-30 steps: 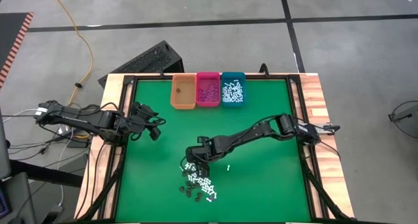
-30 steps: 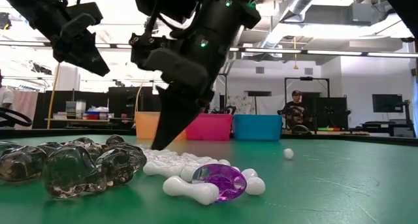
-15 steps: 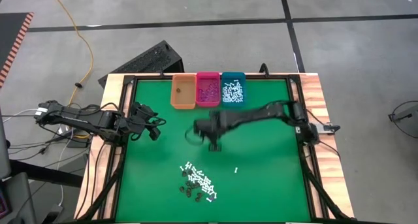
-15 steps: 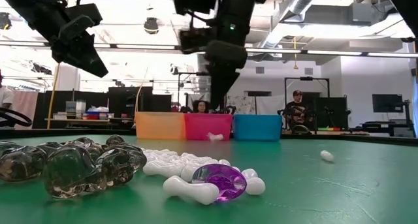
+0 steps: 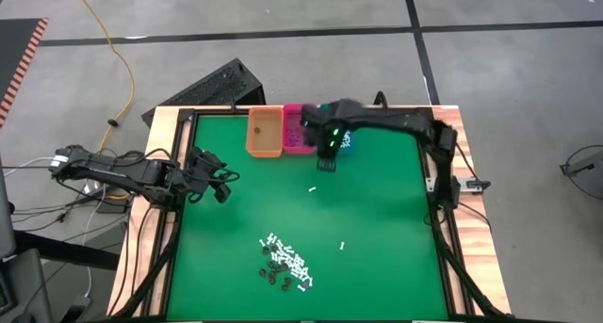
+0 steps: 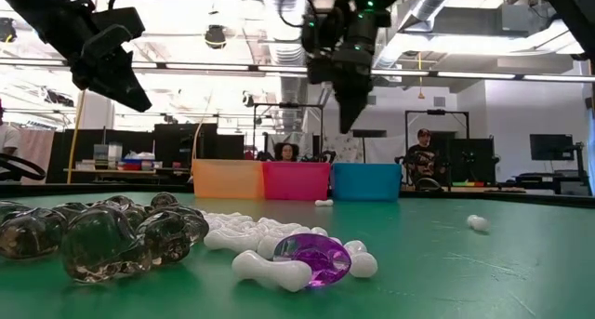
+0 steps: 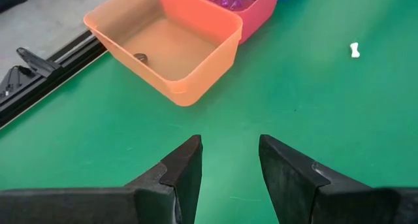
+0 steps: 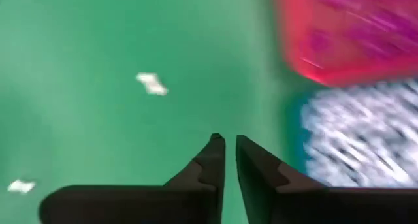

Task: Sort Halloween decoration
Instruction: Put the white bone toy into the blue bin

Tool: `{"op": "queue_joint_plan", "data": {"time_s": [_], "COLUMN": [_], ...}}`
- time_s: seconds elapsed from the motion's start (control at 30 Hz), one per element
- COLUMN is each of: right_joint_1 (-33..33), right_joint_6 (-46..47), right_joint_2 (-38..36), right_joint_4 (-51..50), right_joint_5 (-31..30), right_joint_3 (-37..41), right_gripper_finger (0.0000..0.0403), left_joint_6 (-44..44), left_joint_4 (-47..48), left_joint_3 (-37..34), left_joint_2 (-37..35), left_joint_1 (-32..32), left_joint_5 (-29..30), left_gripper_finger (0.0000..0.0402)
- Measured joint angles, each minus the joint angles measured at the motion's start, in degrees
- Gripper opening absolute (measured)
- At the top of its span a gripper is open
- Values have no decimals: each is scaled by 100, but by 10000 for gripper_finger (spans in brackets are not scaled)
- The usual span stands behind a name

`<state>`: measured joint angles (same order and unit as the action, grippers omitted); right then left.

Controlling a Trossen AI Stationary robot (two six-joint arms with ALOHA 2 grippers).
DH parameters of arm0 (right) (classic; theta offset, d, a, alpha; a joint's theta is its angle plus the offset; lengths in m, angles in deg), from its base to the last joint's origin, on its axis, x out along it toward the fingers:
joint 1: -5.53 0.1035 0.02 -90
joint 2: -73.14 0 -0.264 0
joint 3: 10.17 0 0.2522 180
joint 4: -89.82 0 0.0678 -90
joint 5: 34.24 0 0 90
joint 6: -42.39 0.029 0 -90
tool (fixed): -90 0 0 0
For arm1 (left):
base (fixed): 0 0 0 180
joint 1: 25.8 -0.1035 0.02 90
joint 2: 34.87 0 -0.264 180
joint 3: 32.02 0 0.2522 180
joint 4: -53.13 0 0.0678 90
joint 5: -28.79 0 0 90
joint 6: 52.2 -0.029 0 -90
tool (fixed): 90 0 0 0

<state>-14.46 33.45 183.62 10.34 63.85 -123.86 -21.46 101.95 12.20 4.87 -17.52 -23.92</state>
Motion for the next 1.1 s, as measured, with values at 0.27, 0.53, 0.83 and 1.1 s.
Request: {"op": "queue_joint_plan", "data": {"time_s": [0.27,0.53,0.83,1.1], "right_joint_1": [1012,1317,1227,1211], "right_joint_6": [-800,-808,-766,-761], "right_joint_2": [238,542,666,666], "right_joint_4": [1144,1588,2281,2210], "right_joint_5": [89,-7,-214,-199], "right_joint_3": [498,864,1236,1245], "right_gripper_finger": [86,88,89,113], "left_joint_6": [0,-2,88,171], "left_joint_4": [44,46,-58,-306], "left_joint_3": [0,0,-327,-516], "left_joint_2": [0,0,0,0], "left_joint_1": [0,2,2,2], "left_joint_5": [3,0,-17,-92], "left_gripper_finger": [144,144,144,144]}}
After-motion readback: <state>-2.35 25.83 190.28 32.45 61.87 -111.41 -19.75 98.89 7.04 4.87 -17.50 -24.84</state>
